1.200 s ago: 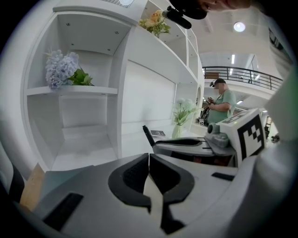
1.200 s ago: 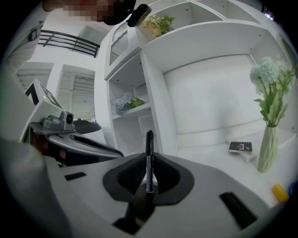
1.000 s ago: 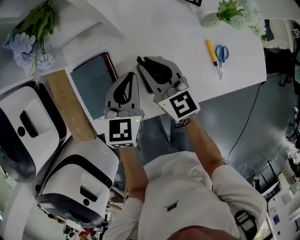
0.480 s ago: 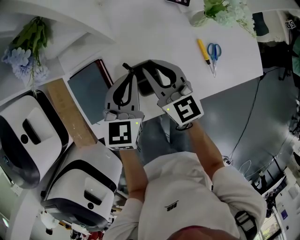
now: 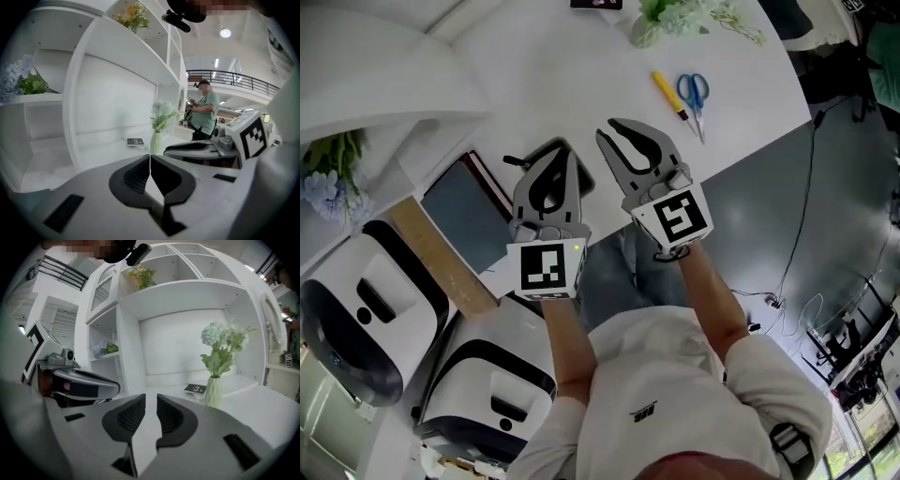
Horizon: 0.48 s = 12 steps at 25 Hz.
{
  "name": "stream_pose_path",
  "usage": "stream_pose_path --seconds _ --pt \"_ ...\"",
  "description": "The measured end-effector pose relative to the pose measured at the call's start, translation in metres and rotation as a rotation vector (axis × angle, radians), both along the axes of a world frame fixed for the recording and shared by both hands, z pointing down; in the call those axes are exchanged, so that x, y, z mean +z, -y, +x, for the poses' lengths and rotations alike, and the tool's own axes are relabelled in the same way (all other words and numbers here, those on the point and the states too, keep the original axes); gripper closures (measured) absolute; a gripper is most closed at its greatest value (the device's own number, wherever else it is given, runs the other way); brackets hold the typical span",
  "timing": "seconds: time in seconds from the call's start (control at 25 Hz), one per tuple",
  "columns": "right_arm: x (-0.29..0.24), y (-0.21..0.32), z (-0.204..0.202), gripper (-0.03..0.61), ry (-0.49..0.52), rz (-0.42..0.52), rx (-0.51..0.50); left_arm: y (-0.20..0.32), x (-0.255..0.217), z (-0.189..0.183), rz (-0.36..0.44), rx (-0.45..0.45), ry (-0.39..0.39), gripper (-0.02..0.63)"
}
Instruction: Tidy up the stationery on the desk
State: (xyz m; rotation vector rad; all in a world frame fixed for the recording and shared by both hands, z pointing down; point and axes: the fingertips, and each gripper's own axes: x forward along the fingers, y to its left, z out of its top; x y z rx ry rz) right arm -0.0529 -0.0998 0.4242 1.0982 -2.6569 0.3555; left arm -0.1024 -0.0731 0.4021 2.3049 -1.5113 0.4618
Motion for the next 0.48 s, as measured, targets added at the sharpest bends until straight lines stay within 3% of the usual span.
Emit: stream_pose_path --seconds 0.48 --pt "0.025 0.025 0.095 0.508 -0.034 -0.057 0.154 0.033 0.017 0.09 -0.026 0.176 0.0 0.614"
